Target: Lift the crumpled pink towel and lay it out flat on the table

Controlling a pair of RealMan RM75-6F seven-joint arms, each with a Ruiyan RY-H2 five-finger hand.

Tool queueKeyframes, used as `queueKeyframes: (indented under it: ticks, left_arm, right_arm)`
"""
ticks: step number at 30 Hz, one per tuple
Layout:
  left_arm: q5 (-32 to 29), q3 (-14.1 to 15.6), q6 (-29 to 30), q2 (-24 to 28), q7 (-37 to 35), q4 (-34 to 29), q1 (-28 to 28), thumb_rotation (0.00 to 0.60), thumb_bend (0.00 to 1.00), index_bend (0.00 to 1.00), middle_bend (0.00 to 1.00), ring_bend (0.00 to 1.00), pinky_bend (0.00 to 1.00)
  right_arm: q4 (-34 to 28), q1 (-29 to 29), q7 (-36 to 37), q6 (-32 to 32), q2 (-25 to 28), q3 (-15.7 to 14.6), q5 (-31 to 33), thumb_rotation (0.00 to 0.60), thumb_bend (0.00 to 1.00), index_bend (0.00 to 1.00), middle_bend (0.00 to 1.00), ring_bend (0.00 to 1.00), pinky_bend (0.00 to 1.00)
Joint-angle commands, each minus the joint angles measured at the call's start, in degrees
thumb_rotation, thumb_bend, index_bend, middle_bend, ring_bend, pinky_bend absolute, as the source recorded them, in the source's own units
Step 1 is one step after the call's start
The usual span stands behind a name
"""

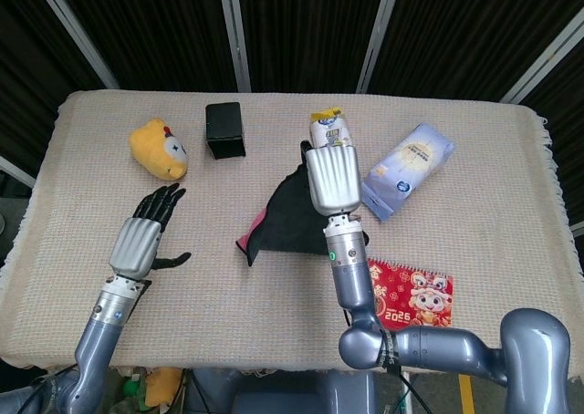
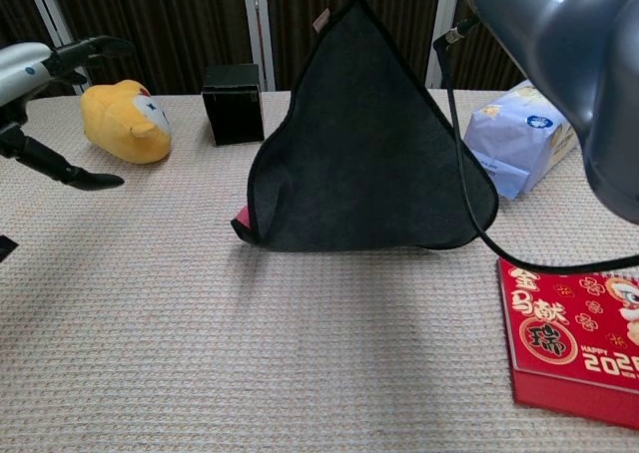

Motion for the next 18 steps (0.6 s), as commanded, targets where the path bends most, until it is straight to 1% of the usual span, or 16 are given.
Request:
queueKeyframes:
  ticks: [1,6,11,18]
  left_arm:
    - [-0.59,0.36,-0.22,-2.94,0.96,0.92,-0.90,0.600,0.00,0.00,0.00,0.00,0.08]
    - [-0.88,0.53,-1.04,-5.53,0.38,2.62,-1.97,0.600,0.00,0.00,0.00,0.00,0.04]
    - [-0.84,0.35,-1.37,-8.13,-0.84,4.40,-2.99,0.600,0.00,0.00,0.00,0.00,0.02]
    - [-0.71,-0.35,1.11,-14.96,-2.09,7.52,-3.63,0.600,0.00,0.00,0.00,0.00,0.00]
  right_arm:
    - [-0.11,0.33,-0.19,0.75,-0.30,-0.56,0.23,0.600,0.72,0.68,1.00,1.00,1.00]
    - [-0.37,1.02,-0.66,2.00,-0.58,-1.32,0.47,0.600,0.72,0.68,1.00,1.00,1.00]
    - [-0.34,1.68,-1.09,2.92,-0.90,-1.80,1.00,0.600,0.72,0.68,1.00,1.00,1.00]
    - [0.61,2.33,-1.07,3.67,-1.54,-2.42,1.91,0.600,0.71,0.68,1.00,1.00,1.00]
